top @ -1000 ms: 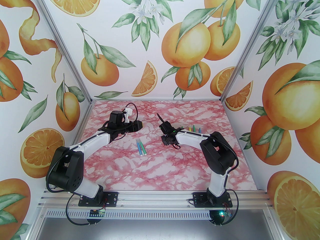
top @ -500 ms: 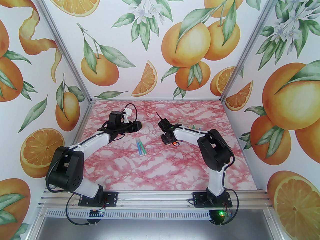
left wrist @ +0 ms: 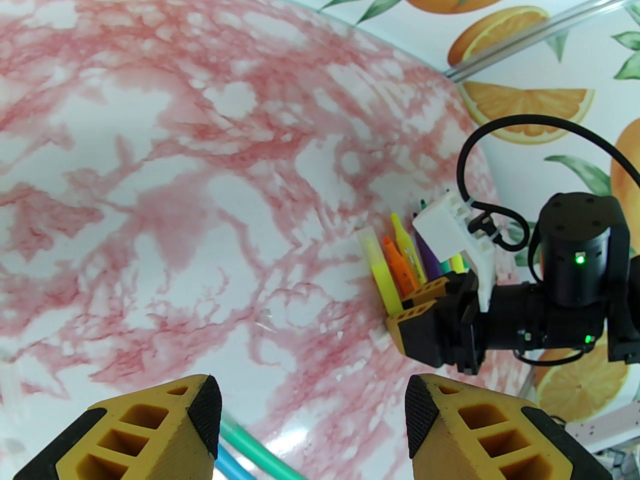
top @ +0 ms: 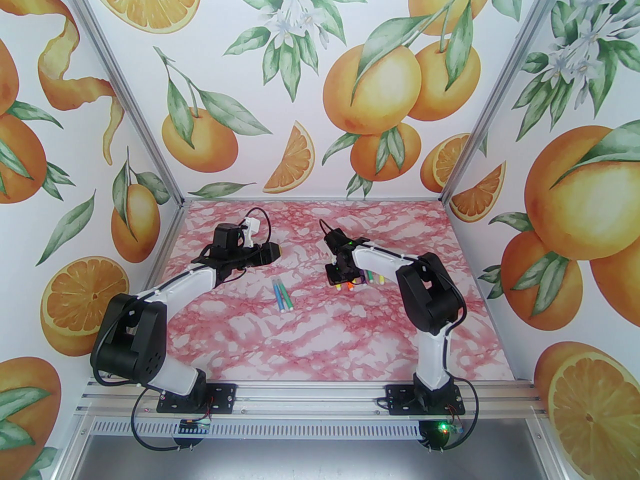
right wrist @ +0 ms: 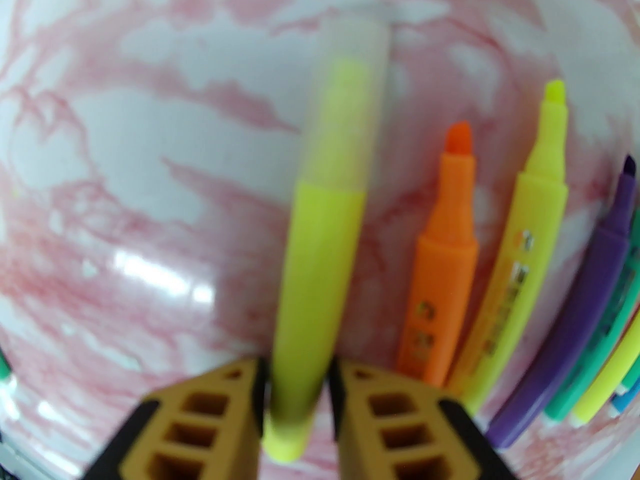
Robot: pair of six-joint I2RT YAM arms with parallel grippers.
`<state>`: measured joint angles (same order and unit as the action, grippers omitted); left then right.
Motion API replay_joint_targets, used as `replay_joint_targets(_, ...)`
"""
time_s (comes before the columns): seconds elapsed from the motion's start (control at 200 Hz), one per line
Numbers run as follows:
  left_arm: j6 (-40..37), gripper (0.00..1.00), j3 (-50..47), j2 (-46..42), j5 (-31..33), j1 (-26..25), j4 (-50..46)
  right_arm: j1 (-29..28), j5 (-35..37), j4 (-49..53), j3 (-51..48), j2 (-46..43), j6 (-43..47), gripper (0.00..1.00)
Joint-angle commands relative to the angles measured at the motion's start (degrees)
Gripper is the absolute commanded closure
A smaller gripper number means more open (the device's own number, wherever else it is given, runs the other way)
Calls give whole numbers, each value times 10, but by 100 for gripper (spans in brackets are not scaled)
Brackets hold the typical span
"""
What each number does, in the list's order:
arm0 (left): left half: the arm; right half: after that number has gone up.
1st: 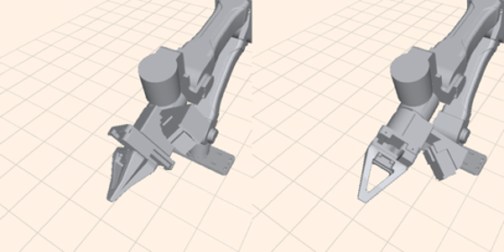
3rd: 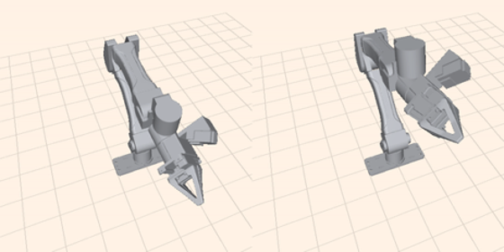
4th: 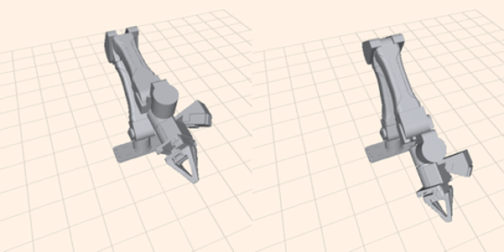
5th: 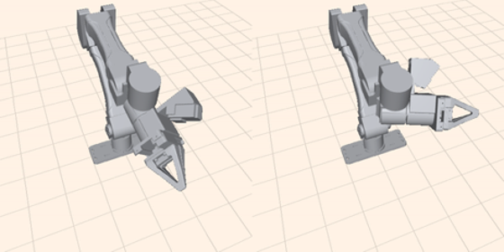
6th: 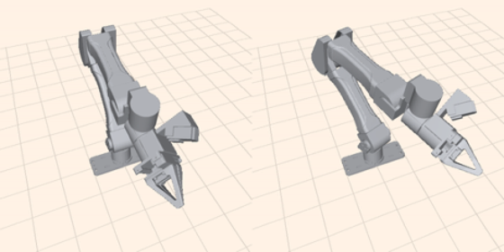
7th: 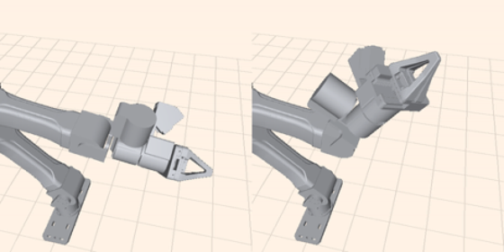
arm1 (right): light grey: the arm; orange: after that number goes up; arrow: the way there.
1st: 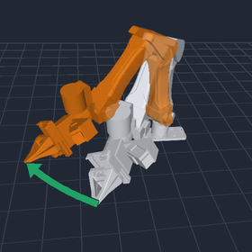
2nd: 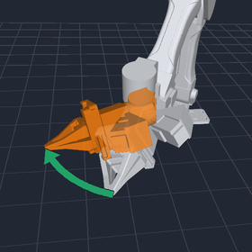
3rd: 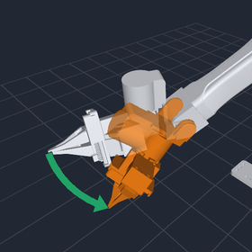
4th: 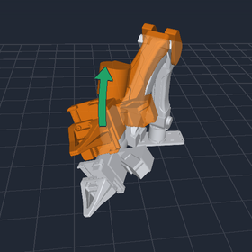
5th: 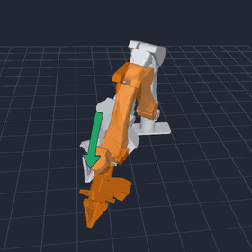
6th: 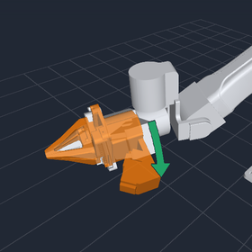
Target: Open the pen caps
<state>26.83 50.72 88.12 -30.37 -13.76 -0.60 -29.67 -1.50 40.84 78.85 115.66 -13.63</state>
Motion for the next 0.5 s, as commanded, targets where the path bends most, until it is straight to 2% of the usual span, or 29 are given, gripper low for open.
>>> replay_joint_targets(0.0,-4,35,-10,-16,-13,5,19,9,-6,19,-3,39,12,75)
replay_joint_targets(0.245,5,35,-11,-9,-18,6,29,11,-10,-4,-26,16,10,86)
replay_joint_targets(0.495,51,35,-17,20,-44,2,88,8,-46,-83,-85,-74,19,98)
